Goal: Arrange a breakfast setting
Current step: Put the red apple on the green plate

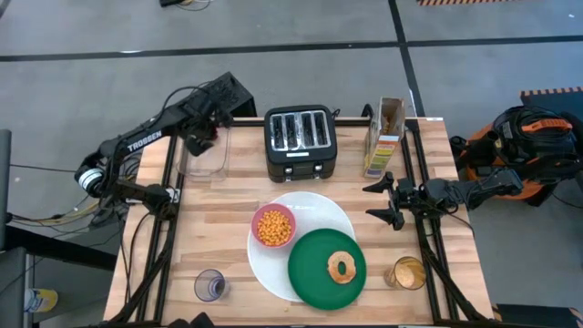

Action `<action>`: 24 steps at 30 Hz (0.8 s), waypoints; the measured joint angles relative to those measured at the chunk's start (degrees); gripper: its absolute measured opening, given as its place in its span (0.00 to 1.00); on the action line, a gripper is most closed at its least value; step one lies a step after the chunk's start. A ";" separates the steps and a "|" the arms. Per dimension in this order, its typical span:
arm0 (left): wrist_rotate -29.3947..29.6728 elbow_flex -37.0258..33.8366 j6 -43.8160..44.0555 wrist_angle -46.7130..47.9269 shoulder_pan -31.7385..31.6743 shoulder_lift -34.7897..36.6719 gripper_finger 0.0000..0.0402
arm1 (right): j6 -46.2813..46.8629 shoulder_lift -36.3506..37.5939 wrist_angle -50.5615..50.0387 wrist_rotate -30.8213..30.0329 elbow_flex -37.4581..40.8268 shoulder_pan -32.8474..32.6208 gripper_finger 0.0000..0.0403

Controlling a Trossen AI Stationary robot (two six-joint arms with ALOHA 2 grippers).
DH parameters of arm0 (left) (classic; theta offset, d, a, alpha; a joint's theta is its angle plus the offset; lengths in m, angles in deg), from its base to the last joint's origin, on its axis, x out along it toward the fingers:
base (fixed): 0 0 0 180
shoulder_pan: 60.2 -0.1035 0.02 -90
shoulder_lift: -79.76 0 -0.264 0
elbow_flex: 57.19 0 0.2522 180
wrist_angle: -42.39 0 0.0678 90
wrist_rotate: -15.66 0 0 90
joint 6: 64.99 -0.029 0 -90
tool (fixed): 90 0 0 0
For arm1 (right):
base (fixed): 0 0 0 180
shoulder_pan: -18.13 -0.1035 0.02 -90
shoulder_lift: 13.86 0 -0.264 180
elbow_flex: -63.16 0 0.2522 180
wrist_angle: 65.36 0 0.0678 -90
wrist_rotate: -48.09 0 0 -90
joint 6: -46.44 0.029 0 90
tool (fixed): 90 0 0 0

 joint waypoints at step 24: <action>-19.57 0.02 41.00 -7.98 1.29 0.94 1.00 | 0.00 -0.02 0.00 0.00 0.02 0.00 0.99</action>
